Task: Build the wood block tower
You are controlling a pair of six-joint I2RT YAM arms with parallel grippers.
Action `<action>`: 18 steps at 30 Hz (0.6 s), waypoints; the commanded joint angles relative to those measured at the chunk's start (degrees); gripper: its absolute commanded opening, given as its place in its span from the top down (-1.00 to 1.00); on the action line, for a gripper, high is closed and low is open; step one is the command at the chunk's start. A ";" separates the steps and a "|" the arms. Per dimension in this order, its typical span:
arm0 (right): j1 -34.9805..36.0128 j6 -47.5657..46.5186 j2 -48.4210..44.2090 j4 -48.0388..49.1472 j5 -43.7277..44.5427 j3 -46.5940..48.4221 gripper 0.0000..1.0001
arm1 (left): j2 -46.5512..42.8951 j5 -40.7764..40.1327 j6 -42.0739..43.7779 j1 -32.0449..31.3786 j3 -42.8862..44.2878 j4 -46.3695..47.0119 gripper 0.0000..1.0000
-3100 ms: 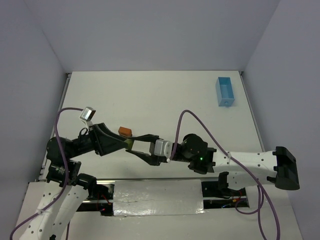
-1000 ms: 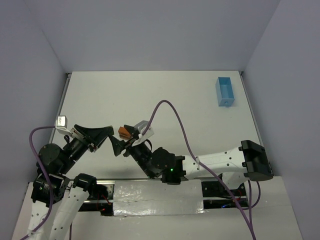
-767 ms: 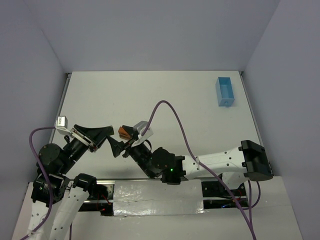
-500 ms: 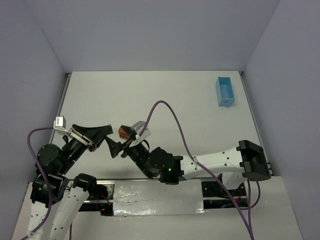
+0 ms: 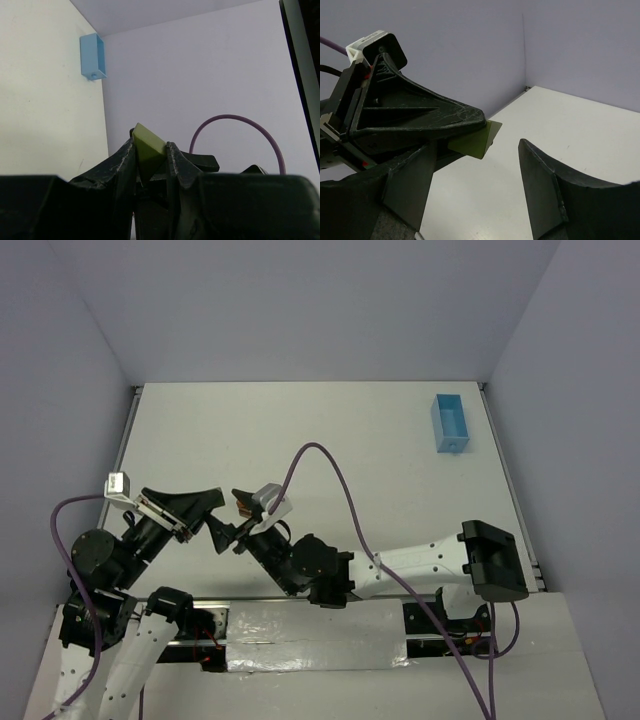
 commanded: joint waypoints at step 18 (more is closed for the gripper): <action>-1.66 -21.33 11.50 28.67 2.85 5.01 0.97 | -1.80 4.31 -2.01 -0.09 -0.43 2.26 0.85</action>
